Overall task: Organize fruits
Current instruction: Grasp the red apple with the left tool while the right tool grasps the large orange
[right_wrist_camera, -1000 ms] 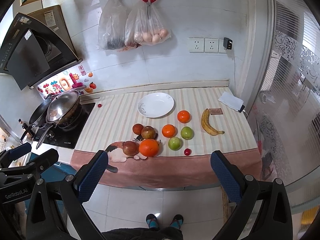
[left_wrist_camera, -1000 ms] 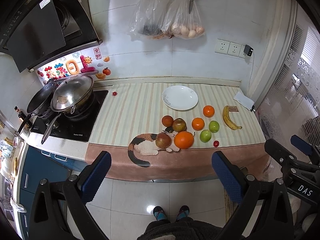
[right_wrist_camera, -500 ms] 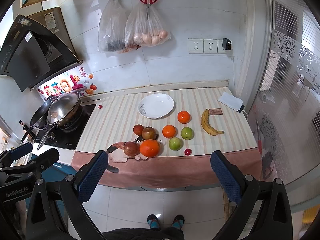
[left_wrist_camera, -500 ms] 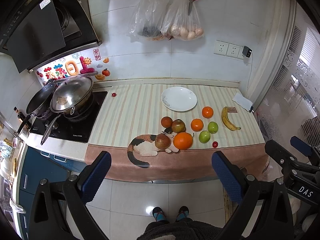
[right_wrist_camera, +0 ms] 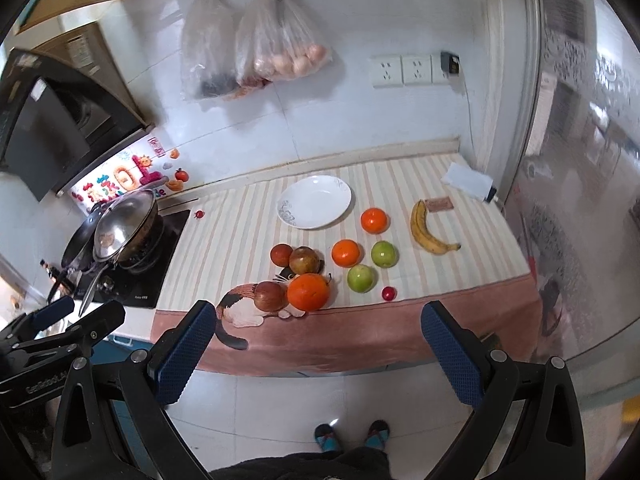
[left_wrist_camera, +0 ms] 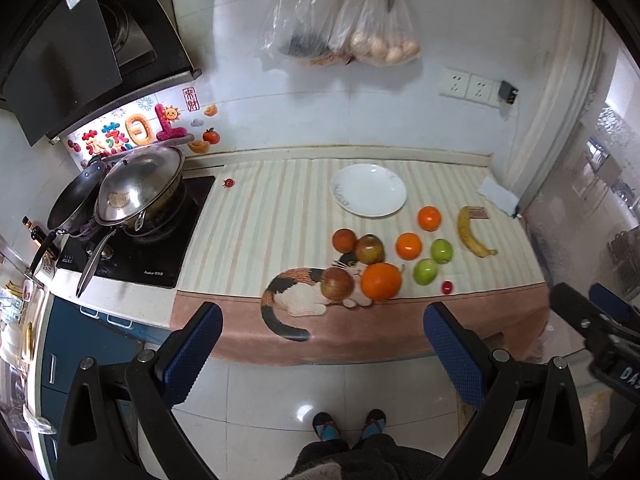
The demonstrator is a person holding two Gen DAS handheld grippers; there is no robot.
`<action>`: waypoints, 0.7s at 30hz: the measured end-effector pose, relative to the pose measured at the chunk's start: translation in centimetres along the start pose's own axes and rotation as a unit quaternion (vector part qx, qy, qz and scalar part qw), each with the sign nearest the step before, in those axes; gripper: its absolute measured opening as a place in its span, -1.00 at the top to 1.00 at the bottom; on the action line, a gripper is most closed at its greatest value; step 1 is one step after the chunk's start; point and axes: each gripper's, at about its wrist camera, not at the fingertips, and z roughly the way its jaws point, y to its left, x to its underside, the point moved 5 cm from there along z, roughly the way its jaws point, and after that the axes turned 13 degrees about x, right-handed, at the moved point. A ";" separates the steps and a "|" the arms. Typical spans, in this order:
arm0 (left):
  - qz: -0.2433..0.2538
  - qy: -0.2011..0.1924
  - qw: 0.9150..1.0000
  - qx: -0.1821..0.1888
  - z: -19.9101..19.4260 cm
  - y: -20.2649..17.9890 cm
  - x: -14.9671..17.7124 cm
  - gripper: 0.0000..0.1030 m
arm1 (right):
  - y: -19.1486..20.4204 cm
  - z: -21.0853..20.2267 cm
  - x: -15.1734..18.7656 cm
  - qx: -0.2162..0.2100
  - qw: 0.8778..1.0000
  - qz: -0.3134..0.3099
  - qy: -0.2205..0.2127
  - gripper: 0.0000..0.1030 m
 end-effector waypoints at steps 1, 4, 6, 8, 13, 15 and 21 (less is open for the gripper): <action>0.001 0.004 1.000 -0.006 1.0 0.6 -0.2 -1.00 | 0.0 1.0 -0.1 0.000 1.000 0.008 0.005 -1.00; 0.003 0.026 1.000 -0.017 4.5 2.3 -0.5 -1.00 | 0.1 4.7 -0.2 0.006 0.999 0.026 0.028 -1.00; 0.002 0.042 0.999 -0.019 6.6 3.2 -0.3 -1.00 | 0.3 8.0 0.2 0.004 0.998 0.037 0.055 -1.00; -0.003 0.069 0.997 -0.020 9.8 4.3 -0.2 -1.00 | 0.6 11.2 0.6 -0.003 0.996 0.045 0.081 -1.00; -0.023 0.129 0.991 -0.031 16.4 6.2 1.2 -1.00 | 1.8 20.4 1.7 -0.028 0.986 0.061 0.154 -1.00; -0.027 0.151 0.987 -0.043 18.8 6.6 1.9 -0.99 | 2.9 24.1 1.7 -0.019 0.986 0.037 0.164 -1.00; -0.048 0.213 0.974 -0.062 25.2 8.4 3.4 -0.99 | 7.0 34.2 2.3 -0.021 0.973 -0.037 0.226 -1.00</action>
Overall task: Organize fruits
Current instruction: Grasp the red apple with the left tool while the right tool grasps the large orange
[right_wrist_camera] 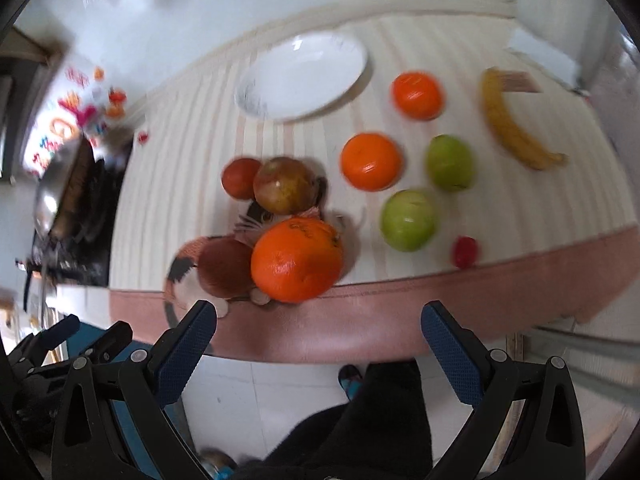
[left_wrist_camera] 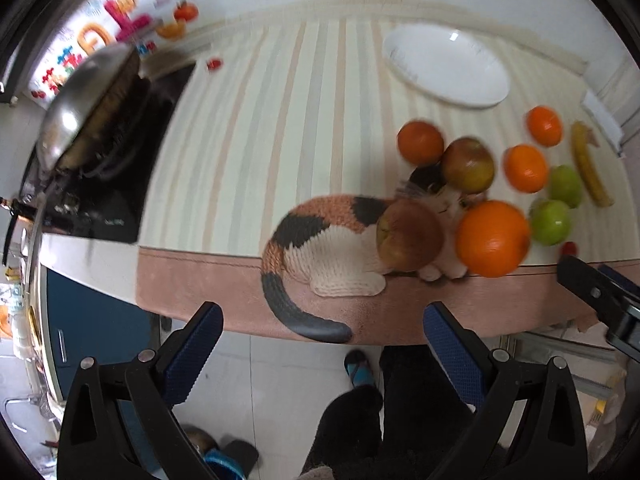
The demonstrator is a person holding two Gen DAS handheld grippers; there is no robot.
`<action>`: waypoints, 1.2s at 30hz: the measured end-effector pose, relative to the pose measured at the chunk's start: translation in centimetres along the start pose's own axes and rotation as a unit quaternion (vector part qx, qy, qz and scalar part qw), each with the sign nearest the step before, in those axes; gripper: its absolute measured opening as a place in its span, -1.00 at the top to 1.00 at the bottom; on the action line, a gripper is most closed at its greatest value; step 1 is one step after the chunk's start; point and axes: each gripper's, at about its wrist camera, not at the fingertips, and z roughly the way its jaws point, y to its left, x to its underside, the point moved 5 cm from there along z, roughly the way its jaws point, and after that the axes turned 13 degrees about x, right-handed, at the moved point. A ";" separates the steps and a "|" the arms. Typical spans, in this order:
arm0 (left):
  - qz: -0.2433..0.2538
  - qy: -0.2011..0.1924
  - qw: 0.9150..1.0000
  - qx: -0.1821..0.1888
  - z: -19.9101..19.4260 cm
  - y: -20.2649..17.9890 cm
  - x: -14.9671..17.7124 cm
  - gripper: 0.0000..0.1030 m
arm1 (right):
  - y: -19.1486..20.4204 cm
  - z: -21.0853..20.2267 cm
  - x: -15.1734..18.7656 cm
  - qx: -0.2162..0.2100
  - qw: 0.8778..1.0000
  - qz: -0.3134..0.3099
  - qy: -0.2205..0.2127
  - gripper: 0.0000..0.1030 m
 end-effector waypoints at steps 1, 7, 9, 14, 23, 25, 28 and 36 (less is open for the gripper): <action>-0.005 0.012 1.000 -0.001 1.0 0.2 -0.2 -0.99 | 0.4 1.1 -0.4 0.000 1.000 -0.006 0.008 -1.00; -0.022 0.052 0.998 -0.007 4.8 1.0 -1.4 -0.99 | 3.2 7.8 -2.2 -0.005 0.997 -0.040 0.066 -1.00; -0.026 0.060 0.998 -0.003 5.6 1.0 -1.7 -0.99 | 3.9 9.3 -2.3 -0.010 0.996 -0.044 0.082 -0.96; -0.014 0.074 0.997 0.016 6.6 0.1 -2.8 -0.99 | 4.3 10.9 -3.0 -0.035 0.995 -0.036 0.088 -0.74; 0.056 0.090 0.993 0.051 8.8 -3.2 -4.4 -0.95 | 1.4 10.4 -1.1 -0.005 0.994 -0.025 0.109 -0.73; 0.067 0.096 0.992 0.055 9.7 -3.9 -4.7 -0.94 | 1.4 10.4 -0.9 -0.006 0.994 -0.025 0.110 -0.73; 0.068 0.102 0.990 0.073 10.9 -4.8 -5.2 -0.70 | 1.7 10.5 -0.8 -0.001 0.994 -0.027 0.107 -0.73; 0.071 0.101 0.989 0.083 12.1 -5.7 -5.3 -0.29 | 1.3 10.0 -0.7 0.009 0.994 -0.036 0.104 -0.74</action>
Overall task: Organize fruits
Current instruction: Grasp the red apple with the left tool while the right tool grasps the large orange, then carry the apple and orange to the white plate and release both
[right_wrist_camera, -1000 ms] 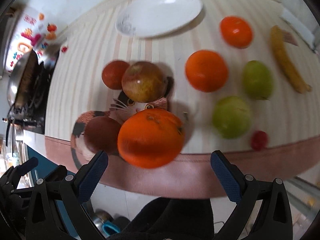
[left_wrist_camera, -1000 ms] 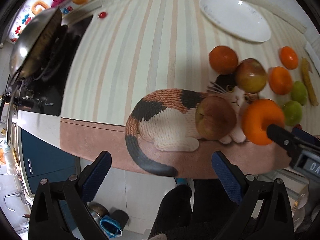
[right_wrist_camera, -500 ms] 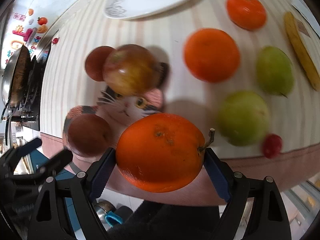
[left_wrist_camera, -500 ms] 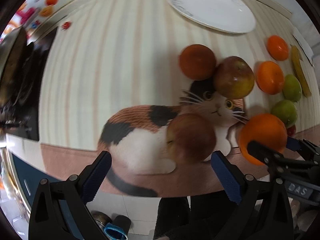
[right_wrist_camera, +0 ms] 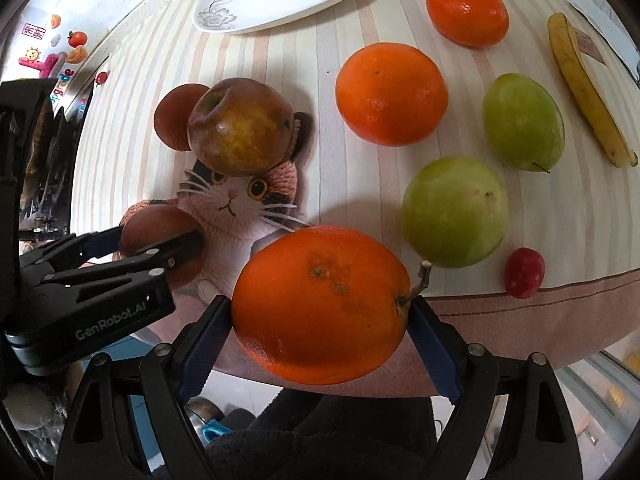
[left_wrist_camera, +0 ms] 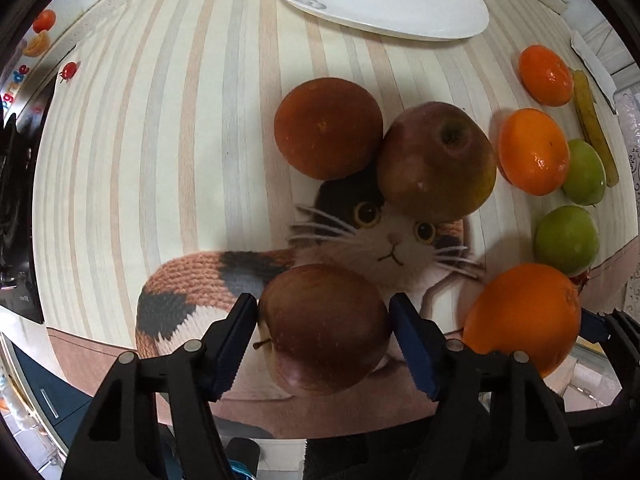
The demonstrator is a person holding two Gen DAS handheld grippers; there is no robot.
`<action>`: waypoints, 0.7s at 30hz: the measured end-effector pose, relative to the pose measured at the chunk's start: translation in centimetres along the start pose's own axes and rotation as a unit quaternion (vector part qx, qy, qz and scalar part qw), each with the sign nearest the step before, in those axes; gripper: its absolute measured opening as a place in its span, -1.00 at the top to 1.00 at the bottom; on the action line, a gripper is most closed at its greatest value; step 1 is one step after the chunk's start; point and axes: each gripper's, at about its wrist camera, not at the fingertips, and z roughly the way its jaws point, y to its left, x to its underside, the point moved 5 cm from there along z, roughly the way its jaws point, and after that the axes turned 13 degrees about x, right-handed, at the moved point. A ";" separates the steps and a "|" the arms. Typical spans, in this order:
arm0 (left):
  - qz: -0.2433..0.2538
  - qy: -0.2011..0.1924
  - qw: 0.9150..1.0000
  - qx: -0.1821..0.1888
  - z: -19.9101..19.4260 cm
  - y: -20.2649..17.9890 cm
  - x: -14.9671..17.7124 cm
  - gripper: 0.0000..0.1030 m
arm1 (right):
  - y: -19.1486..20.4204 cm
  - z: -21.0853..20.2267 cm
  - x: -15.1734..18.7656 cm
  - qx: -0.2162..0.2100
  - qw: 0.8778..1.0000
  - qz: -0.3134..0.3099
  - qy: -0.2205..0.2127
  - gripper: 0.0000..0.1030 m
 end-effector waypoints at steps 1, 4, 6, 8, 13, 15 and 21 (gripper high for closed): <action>-0.002 0.001 1.000 -0.002 0.2 -0.2 0.1 -0.28 | 0.1 0.0 -0.1 0.002 1.000 -0.001 -0.001 -0.74; -0.010 0.004 1.000 -0.006 0.7 -0.1 0.3 -0.26 | 0.6 -0.1 -0.5 0.010 1.000 -0.014 -0.002 -0.75; -0.019 0.003 1.000 -0.002 0.7 0.2 0.2 -0.25 | 0.9 -0.2 -0.6 0.017 1.000 -0.024 -0.003 -0.74; -0.025 0.001 1.000 -0.001 0.5 0.6 0.2 -0.25 | 1.0 -0.4 -0.9 0.021 0.999 -0.032 -0.008 -0.73; -0.032 -0.003 0.999 -0.004 -0.1 1.2 1.1 -0.24 | 1.3 -0.6 -1.1 0.022 0.999 -0.034 -0.008 -0.72; -0.036 -0.006 0.999 -0.001 -0.5 1.4 1.3 -0.24 | 1.0 -0.7 -1.3 0.011 1.000 -0.026 -0.006 -0.71; -0.044 -0.028 0.999 0.017 -4.2 2.3 1.5 -0.18 | 0.5 -3.1 -2.8 -0.025 0.999 -0.009 -0.017 -0.71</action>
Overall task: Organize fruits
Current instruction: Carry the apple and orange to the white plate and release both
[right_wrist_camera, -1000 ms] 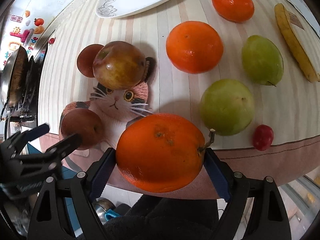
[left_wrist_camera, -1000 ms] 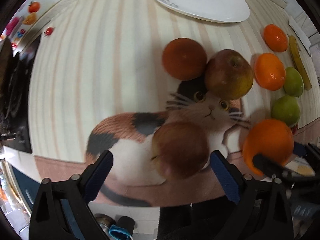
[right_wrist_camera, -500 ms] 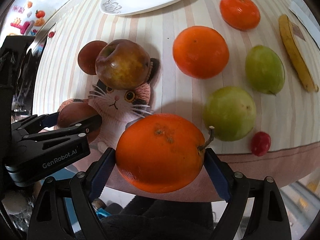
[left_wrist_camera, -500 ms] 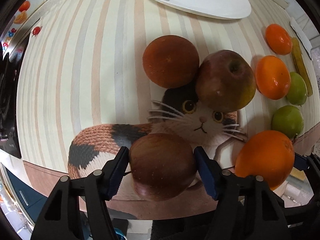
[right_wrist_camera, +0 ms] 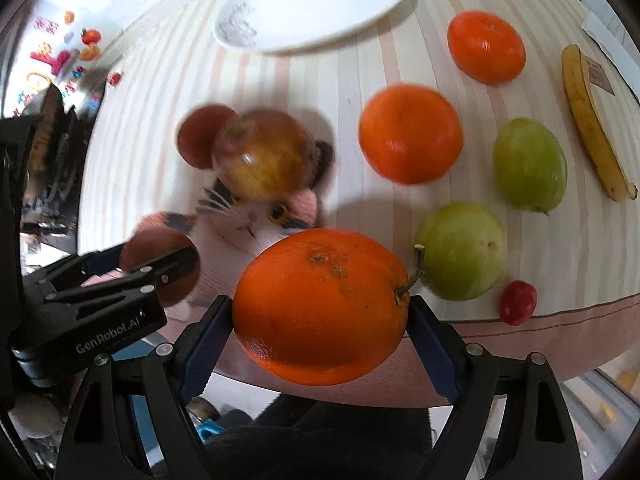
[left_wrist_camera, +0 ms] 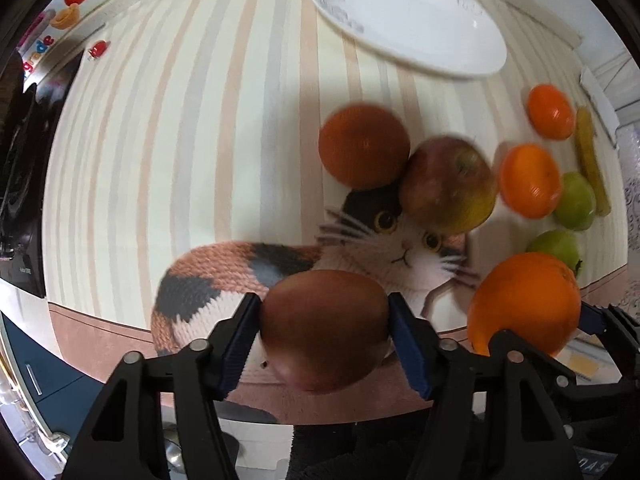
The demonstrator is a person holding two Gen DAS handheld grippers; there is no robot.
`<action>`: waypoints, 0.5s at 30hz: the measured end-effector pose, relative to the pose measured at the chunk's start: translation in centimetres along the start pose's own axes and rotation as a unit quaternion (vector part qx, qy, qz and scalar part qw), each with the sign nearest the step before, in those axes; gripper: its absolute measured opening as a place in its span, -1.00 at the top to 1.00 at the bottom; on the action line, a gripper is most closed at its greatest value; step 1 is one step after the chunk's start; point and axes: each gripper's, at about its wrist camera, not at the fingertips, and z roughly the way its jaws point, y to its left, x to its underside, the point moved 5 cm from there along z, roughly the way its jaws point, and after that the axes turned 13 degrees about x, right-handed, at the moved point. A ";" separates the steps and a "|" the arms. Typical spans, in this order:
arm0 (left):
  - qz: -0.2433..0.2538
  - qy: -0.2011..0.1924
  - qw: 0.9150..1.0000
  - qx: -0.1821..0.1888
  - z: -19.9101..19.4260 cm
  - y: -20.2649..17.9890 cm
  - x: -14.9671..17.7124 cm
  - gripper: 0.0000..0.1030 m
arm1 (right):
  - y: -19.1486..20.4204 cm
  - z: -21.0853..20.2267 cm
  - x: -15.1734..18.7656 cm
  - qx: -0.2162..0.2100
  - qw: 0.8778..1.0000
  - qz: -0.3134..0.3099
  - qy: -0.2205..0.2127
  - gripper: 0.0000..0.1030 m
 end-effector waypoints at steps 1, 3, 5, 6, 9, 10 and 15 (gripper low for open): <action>-0.001 -0.004 1.000 0.006 -0.8 0.2 -0.3 -0.18 | 0.0 -0.6 -0.3 -0.006 1.000 0.002 -0.002 -0.71; 0.003 -0.012 1.000 0.011 -2.6 0.6 -0.7 -0.17 | 0.0 -2.2 -1.2 -0.023 1.000 0.005 -0.010 -0.71; 0.006 -0.023 1.000 0.012 -4.0 0.6 -1.5 -0.17 | 0.3 -3.7 -2.0 -0.031 0.999 0.003 -0.023 -0.71; 0.004 -0.026 1.000 0.013 -4.4 0.3 -1.8 -0.17 | 0.3 -4.6 -2.4 -0.035 0.999 0.004 -0.030 -0.71; -0.011 -0.042 0.998 0.034 -6.7 0.5 -3.5 -0.17 | 0.1 -7.5 -4.5 -0.053 0.997 0.005 -0.051 -0.71; -0.016 -0.046 0.998 0.041 -7.4 0.2 -4.6 -0.17 | 0.4 -8.0 -4.9 -0.055 0.997 0.006 -0.056 -0.71; -0.018 -0.068 0.996 0.061 -9.6 -0.4 -10.5 -0.17 | -0.4 -10.4 -11.0 -0.061 0.995 0.007 -0.082 -0.71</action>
